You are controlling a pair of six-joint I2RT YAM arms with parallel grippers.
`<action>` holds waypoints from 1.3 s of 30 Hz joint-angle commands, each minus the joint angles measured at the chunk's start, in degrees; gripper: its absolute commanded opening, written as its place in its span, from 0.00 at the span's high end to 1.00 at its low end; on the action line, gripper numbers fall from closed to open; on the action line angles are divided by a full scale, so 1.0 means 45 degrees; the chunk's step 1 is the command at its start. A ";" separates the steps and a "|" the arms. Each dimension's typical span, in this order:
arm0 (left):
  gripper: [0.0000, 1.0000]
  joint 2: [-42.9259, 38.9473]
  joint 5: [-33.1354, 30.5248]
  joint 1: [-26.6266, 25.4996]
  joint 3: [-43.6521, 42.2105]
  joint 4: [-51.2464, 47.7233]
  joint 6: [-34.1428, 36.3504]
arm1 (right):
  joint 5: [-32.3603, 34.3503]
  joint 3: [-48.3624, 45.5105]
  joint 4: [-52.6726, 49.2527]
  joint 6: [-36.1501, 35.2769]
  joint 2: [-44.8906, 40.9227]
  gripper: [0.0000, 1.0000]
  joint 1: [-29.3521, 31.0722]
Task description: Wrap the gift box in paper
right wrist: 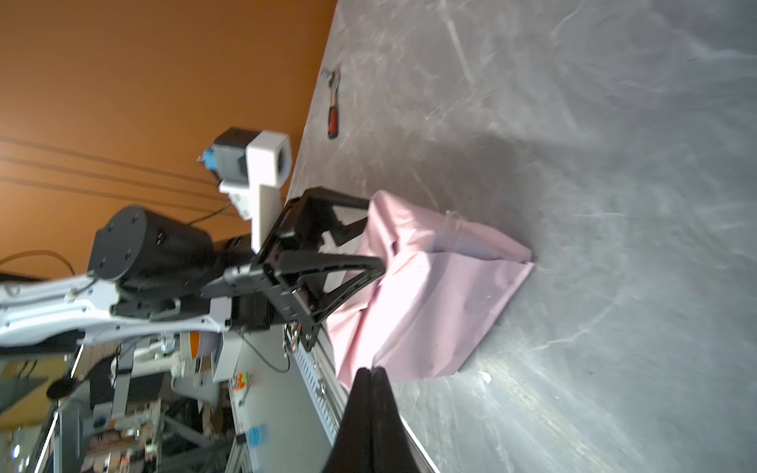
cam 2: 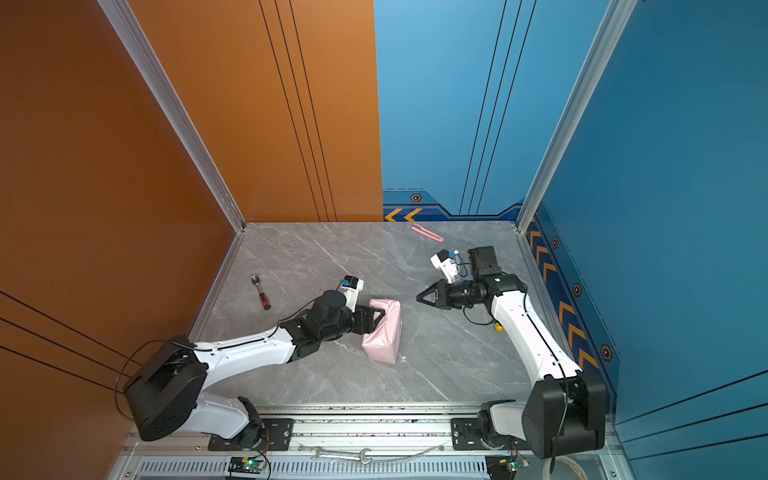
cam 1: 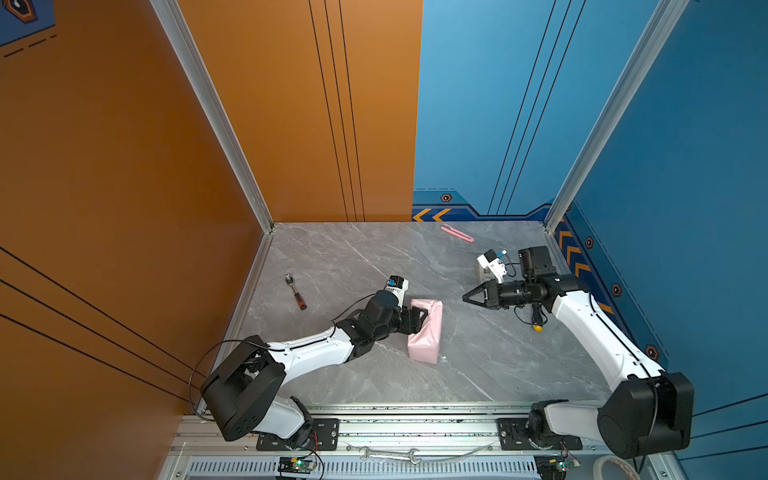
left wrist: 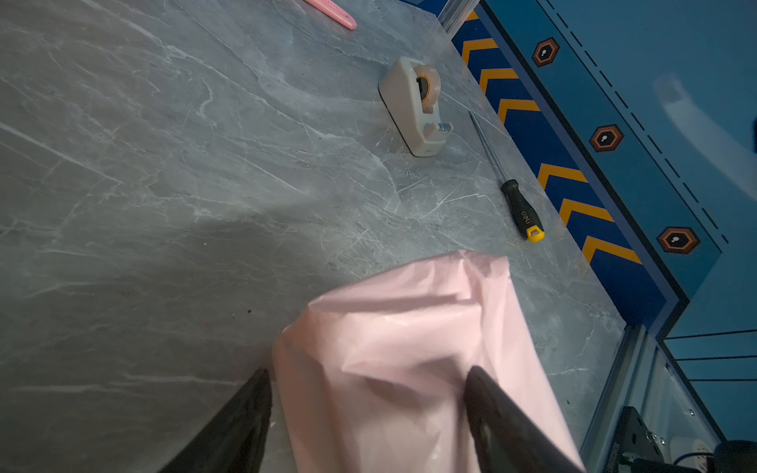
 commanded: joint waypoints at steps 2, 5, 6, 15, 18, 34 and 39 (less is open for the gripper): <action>0.26 0.0473 -0.0785 0.0097 -0.0347 -0.2491 0.0624 | 0.0443 0.0929 -0.2834 -0.1733 0.0443 1.00 0.1412; 0.25 0.0464 -0.0766 0.0086 -0.0364 -0.2464 0.0636 | 0.0522 0.1367 -0.3506 -0.2107 0.0904 1.00 0.2159; 0.25 0.0457 -0.0766 0.0075 -0.0381 -0.2470 0.0631 | 0.0486 0.1520 -0.3676 -0.2243 0.1056 1.00 0.2379; 0.25 0.0422 -0.0784 0.0056 -0.0356 -0.2457 0.0680 | 0.1384 0.3265 -0.5416 -0.3372 0.3415 1.00 0.3540; 0.26 0.0422 -0.0775 0.0029 -0.0336 -0.2465 0.0700 | 0.1568 0.3998 -0.6057 -0.3864 0.4255 1.00 0.3540; 0.25 0.0364 -0.0882 0.0055 -0.0353 -0.2259 0.0577 | 0.0824 0.3939 -0.4317 -0.1764 0.4093 1.00 0.2574; 0.25 0.0421 -0.0943 0.0002 -0.0394 -0.2051 0.0336 | 0.1885 0.0148 0.3051 0.5322 0.1191 1.00 0.2486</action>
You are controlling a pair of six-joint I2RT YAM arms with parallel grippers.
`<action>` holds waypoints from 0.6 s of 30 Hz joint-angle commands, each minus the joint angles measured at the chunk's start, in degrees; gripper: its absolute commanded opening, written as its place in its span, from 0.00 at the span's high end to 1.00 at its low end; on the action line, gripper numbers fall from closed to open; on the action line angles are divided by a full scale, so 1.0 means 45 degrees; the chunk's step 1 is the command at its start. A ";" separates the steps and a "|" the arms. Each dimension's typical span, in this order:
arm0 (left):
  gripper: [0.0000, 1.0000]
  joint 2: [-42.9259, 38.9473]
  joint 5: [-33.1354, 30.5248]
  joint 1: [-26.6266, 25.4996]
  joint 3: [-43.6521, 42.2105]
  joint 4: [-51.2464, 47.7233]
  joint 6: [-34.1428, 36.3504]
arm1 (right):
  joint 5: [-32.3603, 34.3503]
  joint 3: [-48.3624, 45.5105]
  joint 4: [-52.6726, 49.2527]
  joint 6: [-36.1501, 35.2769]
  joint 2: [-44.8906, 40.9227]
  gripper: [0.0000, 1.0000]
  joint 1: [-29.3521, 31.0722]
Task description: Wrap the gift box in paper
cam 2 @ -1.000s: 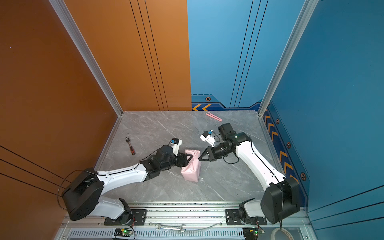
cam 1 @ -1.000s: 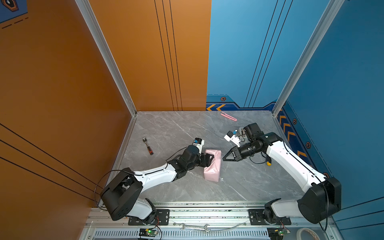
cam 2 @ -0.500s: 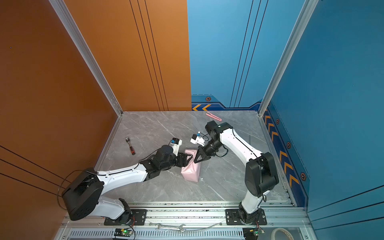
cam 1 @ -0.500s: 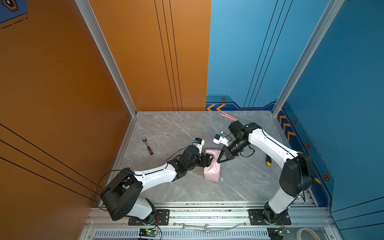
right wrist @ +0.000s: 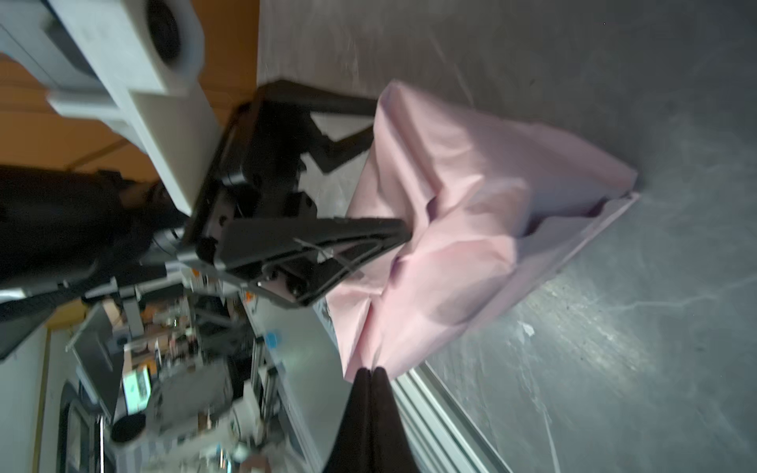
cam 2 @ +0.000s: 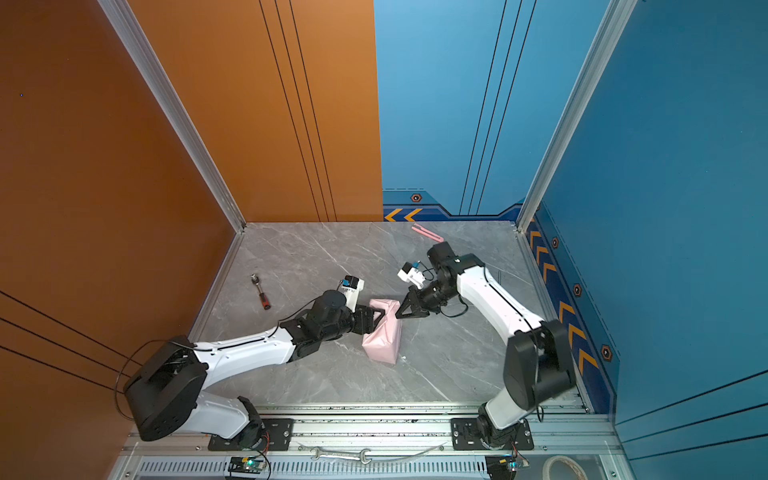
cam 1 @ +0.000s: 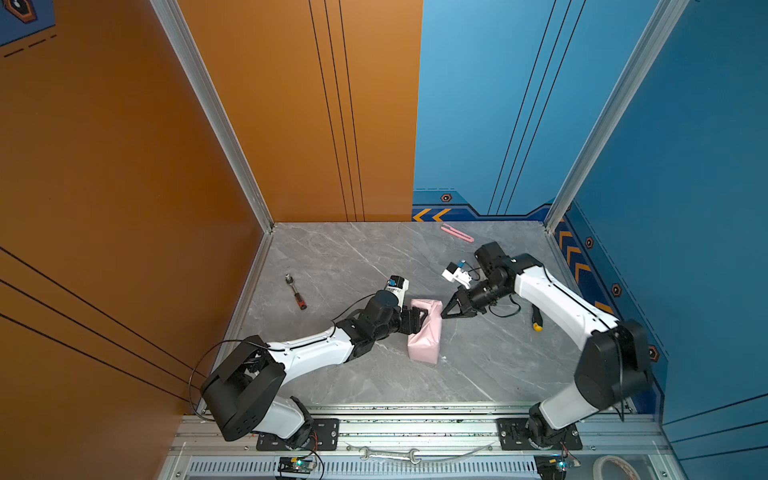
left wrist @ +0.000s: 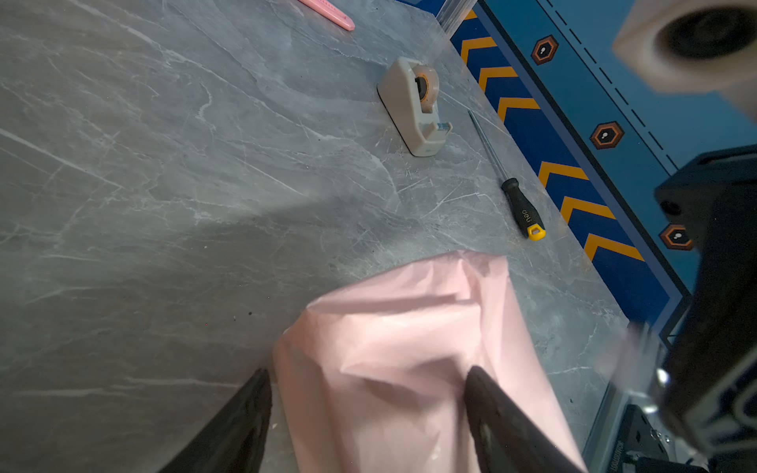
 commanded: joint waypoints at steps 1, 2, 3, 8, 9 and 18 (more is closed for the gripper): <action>0.25 0.0456 -0.0927 -0.0002 -0.0448 -0.2012 0.0162 | 0.1444 -0.1776 0.5598 0.5621 -0.1825 1.00 0.0525; 0.26 0.0490 -0.0911 -0.0010 -0.0468 -0.1949 0.0141 | 0.2044 -0.2222 0.6318 0.6454 -0.2226 1.00 0.0776; 0.26 0.0519 -0.0880 -0.0017 -0.0487 -0.1884 0.0118 | 0.2777 -0.2716 0.7187 0.7384 -0.2709 1.00 0.1076; 0.25 0.0562 -0.0787 -0.0030 -0.0539 -0.1810 0.0129 | 0.7125 -0.4918 1.0331 1.1165 -0.4592 1.00 0.2687; 0.25 0.0539 -0.0794 -0.0011 -0.0573 -0.1778 0.0119 | 0.7995 -0.5224 1.0712 1.1700 -0.4873 1.00 0.3075; 0.25 0.0598 -0.0476 0.0055 -0.0700 -0.1407 0.0099 | 1.0227 -0.5615 0.9642 1.1479 -0.5730 1.00 0.4091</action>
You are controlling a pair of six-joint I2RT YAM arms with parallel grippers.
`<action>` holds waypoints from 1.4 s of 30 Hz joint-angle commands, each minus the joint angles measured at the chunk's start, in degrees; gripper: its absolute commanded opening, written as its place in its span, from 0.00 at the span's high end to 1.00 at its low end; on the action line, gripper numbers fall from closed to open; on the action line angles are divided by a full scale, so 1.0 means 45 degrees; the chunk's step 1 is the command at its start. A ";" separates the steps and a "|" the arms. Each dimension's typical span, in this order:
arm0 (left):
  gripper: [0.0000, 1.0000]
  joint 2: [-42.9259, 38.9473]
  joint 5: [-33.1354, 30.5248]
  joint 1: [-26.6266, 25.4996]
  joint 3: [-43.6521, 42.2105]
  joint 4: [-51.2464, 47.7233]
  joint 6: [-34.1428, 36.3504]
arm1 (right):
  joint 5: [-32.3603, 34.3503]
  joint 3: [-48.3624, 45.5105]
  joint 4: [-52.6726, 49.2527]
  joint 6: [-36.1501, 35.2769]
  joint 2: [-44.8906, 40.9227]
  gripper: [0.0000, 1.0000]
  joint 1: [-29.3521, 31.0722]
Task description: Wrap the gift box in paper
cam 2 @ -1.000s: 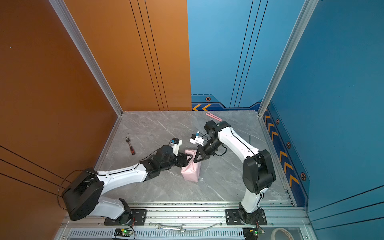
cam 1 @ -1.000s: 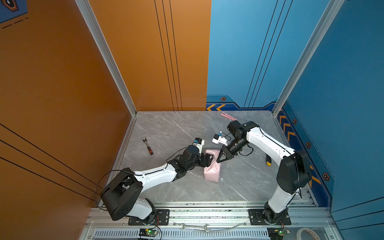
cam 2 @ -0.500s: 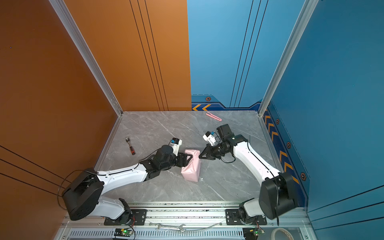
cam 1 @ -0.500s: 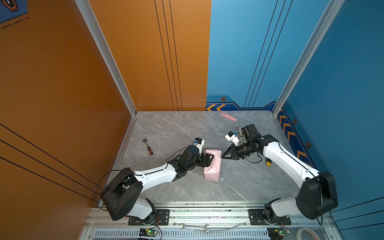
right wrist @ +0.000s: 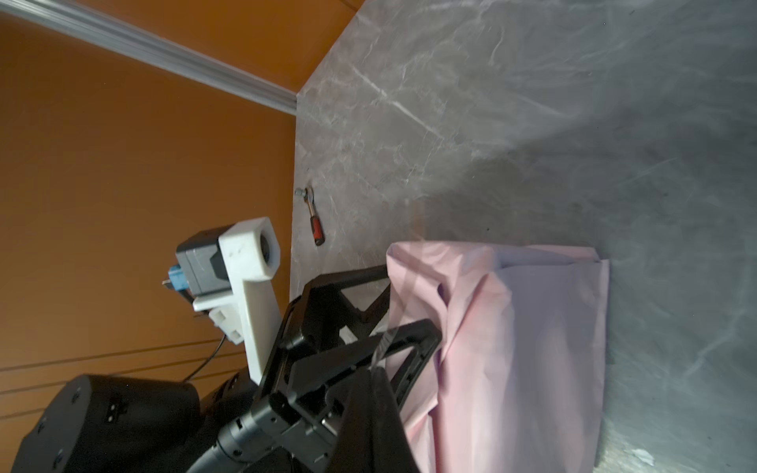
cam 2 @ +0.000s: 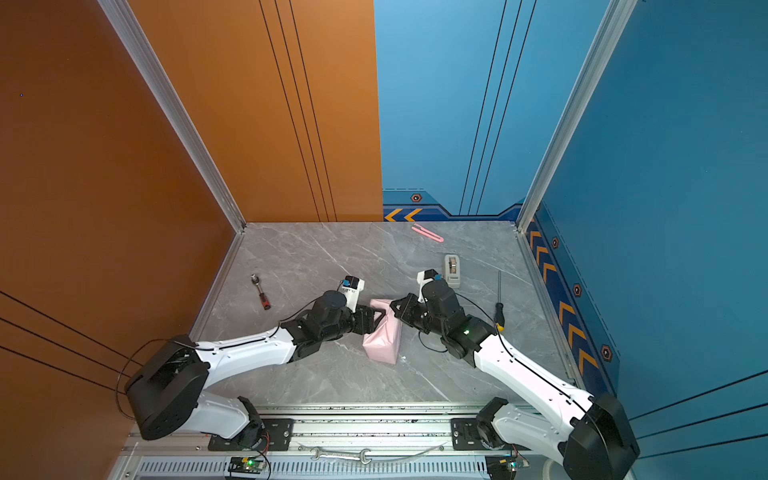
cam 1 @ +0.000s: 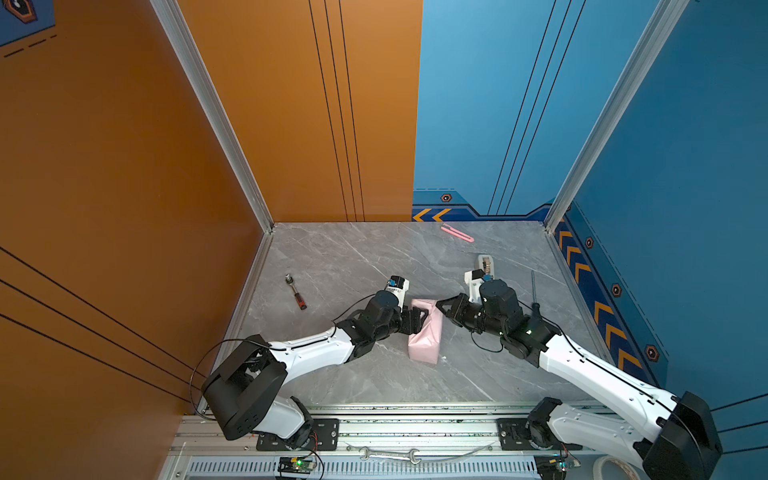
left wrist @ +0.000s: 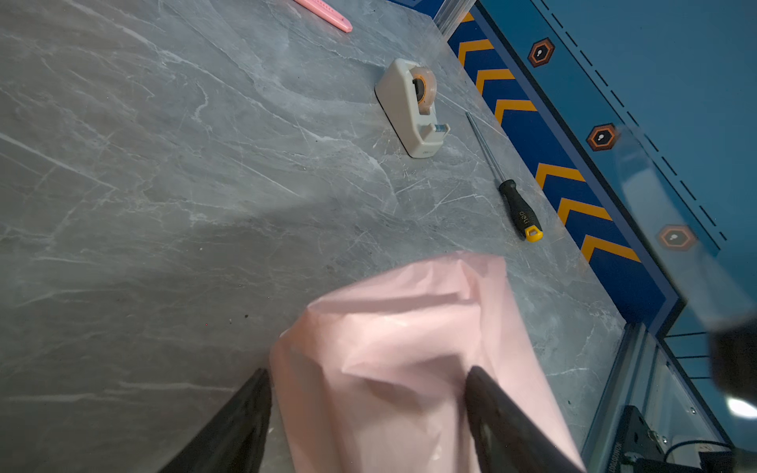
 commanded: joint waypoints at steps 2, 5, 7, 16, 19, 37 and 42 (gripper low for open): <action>0.25 0.0452 -0.0511 0.0073 -0.0640 -0.1719 0.0140 | 0.1765 0.0210 -0.0386 0.0336 -0.0196 1.00 0.0454; 0.25 0.0443 -0.0539 0.0088 -0.0640 -0.1711 0.0136 | 0.1842 0.0718 -0.1291 0.0179 0.0362 1.00 0.0992; 0.25 0.0431 -0.0541 0.0096 -0.0637 -0.1696 0.0139 | 0.1473 0.0696 -0.1012 0.0280 0.0590 1.00 0.0987; 0.25 0.0412 -0.0554 0.0126 -0.0607 -0.1722 0.0208 | -0.1445 -0.0407 0.1532 0.2311 0.1326 1.00 0.0222; 0.25 0.0448 -0.0514 0.0128 -0.0544 -0.1712 0.0256 | -0.2270 -0.0265 0.1493 0.2375 0.1520 1.00 0.0145; 0.25 0.0432 -0.0502 0.0136 -0.0502 -0.1690 0.0259 | -0.2219 -0.0084 -0.0722 0.1933 0.1875 1.00 -0.0234; 0.25 0.0255 -0.0530 0.0132 -0.0507 -0.1680 0.0287 | -0.2253 -0.0093 -0.0887 0.1725 0.2104 1.00 -0.0305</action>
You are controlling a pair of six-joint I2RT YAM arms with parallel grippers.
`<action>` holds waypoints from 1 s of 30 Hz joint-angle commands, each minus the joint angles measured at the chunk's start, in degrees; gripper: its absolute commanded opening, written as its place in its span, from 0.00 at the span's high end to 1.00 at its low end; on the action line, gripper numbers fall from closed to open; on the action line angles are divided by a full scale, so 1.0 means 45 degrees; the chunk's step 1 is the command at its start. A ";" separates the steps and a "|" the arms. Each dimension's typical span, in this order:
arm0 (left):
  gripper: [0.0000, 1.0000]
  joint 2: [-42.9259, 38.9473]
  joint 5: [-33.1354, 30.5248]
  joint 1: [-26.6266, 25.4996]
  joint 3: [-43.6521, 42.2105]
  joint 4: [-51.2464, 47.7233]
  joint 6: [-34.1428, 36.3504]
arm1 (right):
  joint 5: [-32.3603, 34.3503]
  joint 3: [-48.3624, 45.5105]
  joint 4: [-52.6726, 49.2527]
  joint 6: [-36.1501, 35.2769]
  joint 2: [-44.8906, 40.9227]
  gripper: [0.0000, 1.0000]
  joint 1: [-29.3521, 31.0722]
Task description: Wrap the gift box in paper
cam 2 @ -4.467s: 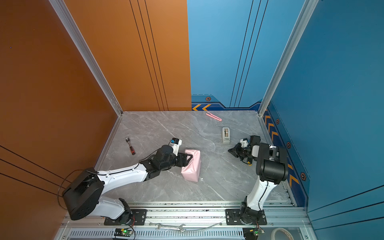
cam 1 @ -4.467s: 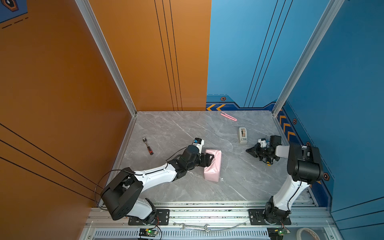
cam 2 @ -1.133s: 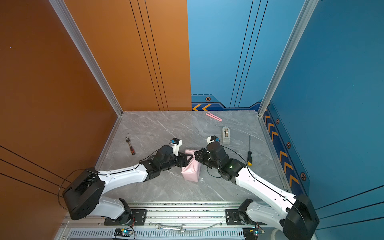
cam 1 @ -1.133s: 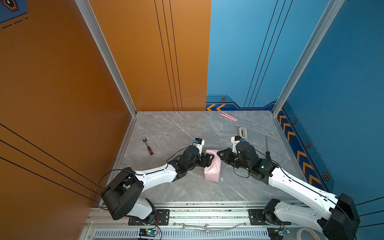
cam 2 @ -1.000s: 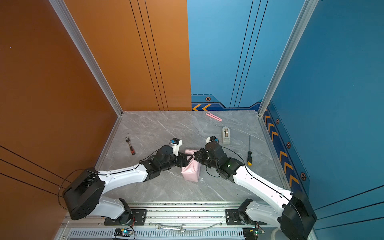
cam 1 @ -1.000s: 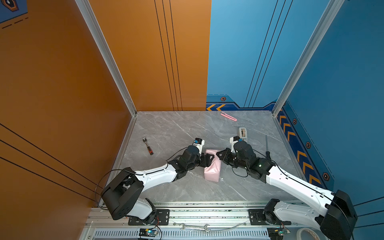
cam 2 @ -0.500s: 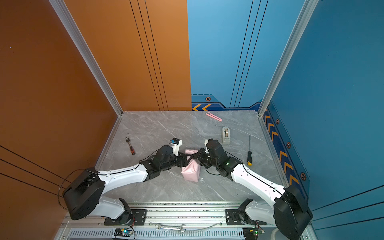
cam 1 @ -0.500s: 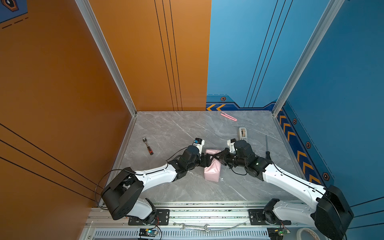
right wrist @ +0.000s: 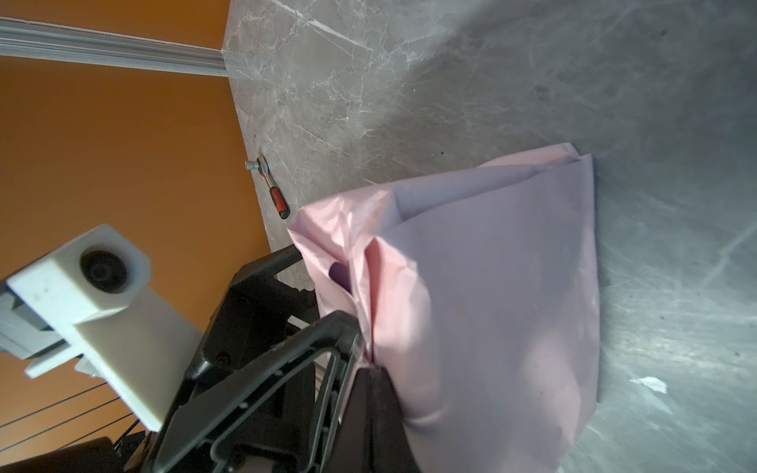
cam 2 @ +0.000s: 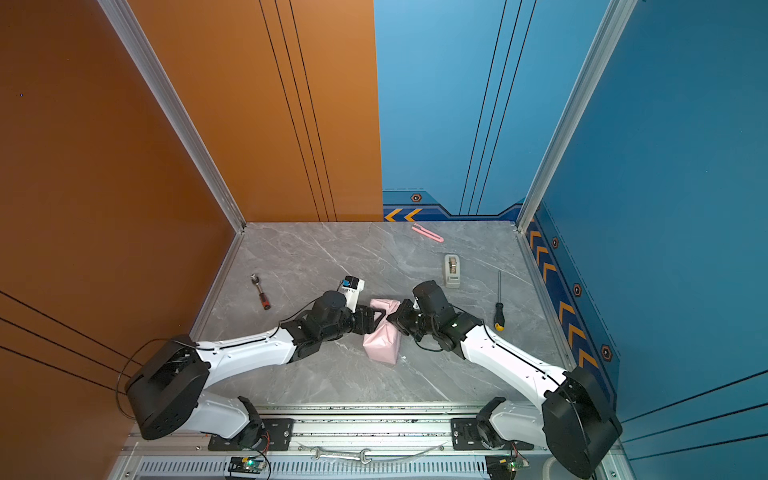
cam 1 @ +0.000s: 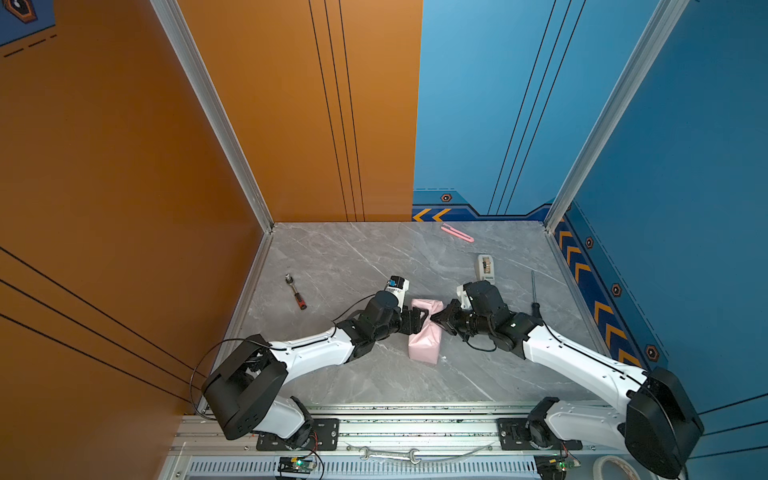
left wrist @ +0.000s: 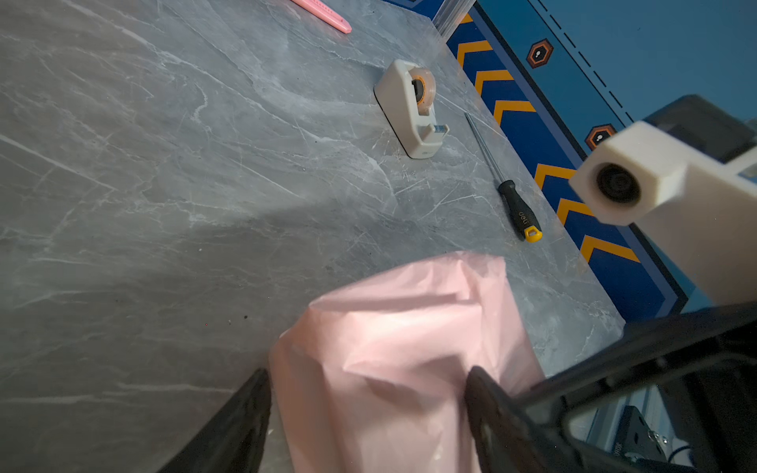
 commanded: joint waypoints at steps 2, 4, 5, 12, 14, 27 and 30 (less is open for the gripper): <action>0.24 0.0176 -0.0441 0.0165 -0.0429 -0.1781 0.0252 | -0.0144 0.0094 -0.0709 -0.0408 0.0361 1.00 -0.0116; 0.22 0.0031 -0.0314 0.0234 -0.0410 -0.1772 0.0172 | -0.0088 0.0107 -0.0959 -0.0560 0.0427 1.00 -0.0140; 0.19 -0.0110 -0.0211 0.0306 -0.0434 -0.1725 0.0104 | -0.0076 0.0079 -0.1056 -0.0588 0.0409 1.00 -0.0160; 0.10 -0.1302 0.1169 0.0603 -0.1132 -0.0409 -0.0115 | -0.0049 0.0035 -0.1159 -0.0662 0.0362 1.00 -0.0282; 0.09 -0.1451 0.1656 0.0586 -0.1382 0.0137 -0.0122 | -0.0056 0.0036 -0.1119 -0.0662 0.0378 1.00 -0.0285; 0.12 -0.0044 0.1507 0.0287 -0.1063 -0.0827 0.0430 | 0.0124 0.0401 -0.1427 -0.1000 0.0185 1.00 -0.0266; 0.17 0.0205 0.1080 0.0282 -0.1086 -0.1627 0.0607 | 0.0203 0.0944 -0.1505 -0.1289 -0.0182 1.00 -0.0252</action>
